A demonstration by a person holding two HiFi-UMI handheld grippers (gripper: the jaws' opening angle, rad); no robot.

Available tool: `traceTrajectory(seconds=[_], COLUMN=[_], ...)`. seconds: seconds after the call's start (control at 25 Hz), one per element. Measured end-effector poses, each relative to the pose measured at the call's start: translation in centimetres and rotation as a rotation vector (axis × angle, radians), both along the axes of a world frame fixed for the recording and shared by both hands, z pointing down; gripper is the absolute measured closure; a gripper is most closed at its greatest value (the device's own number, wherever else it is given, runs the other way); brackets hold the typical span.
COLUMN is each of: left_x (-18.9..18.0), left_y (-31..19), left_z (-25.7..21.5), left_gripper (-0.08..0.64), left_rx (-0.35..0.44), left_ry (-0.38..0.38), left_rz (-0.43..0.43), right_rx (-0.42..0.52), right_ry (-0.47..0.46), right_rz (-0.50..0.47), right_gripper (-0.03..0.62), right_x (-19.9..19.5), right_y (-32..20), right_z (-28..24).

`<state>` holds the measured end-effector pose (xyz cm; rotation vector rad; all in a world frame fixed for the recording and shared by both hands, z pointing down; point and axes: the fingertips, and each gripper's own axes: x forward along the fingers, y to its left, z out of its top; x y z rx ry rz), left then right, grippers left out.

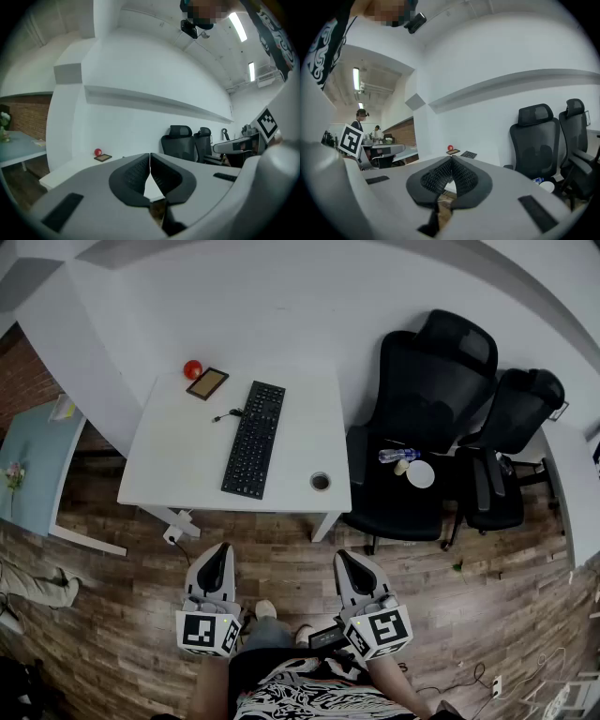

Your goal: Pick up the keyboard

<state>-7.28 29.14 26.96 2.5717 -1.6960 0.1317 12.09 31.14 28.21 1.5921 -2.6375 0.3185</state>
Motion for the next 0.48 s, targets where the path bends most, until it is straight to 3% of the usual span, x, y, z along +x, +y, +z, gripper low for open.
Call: traceTrajectory(seconds=[0.16, 0.48], left_x=[0.9, 2.0], left_y=[2.7, 7.8], left_z=[-1.8, -2.7], left_gripper=[0.541, 0.541], left_rx=[0.021, 0.034], left_ry=[0.001, -0.031], left_rz=[-0.009, -0.004], right_rx=[-0.046, -0.036], right_ry=[-0.029, -0.005], right_rz=[-0.007, -0.054], right_gripper=[0.563, 0.563], right_x=[0.3, -1.1], right_y=[2.9, 7.1], right_z=[-0.5, -1.1])
